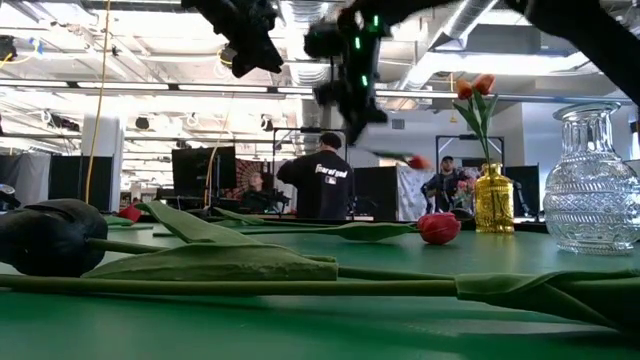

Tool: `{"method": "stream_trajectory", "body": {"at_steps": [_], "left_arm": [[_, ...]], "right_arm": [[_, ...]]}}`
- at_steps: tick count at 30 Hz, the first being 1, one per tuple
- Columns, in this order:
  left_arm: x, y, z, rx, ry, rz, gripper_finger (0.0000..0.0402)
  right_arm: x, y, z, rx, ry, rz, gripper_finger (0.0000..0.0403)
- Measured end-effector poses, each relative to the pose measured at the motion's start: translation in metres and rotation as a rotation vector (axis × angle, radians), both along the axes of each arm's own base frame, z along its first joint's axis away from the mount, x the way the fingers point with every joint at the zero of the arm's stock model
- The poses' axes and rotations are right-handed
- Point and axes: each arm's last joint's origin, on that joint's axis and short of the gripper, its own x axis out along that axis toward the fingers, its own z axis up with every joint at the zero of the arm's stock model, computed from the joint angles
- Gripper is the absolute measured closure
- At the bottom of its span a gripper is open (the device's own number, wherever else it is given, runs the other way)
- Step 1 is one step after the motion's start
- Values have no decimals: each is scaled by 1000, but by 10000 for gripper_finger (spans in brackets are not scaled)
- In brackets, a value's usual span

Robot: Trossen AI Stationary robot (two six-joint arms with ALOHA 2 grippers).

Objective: Sort flowers into vase by color
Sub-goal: Put the orange tulip into the yellow flower vase

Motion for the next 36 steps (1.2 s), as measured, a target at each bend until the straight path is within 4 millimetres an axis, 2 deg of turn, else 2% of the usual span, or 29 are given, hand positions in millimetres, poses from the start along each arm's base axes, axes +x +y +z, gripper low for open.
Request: {"method": "stream_trajectory", "body": {"at_steps": [4,9,11,14,22,29,33,36], "left_arm": [[-12,10,0,-142,-41,85,315],[-25,21,0,-347,-127,110,315],[-22,20,-10,-462,-156,65,315],[-10,11,-37,-602,-144,19,315],[10,-38,-100,-830,-121,-176,315],[25,-78,-114,-936,-156,-146,315],[38,-104,-109,-1024,-187,-170,315],[49,-123,-107,-1075,-179,-150,315]], "right_arm": [[4,40,32,-39,-96,109,386],[6,86,53,-48,-182,198,386],[7,105,57,-46,-206,234,386],[11,134,60,-70,-249,266,386],[10,211,64,-149,-349,261,386],[-11,256,55,-131,-243,305,387],[-21,270,52,-143,-192,323,387],[-24,272,52,-139,-170,337,387]]}}
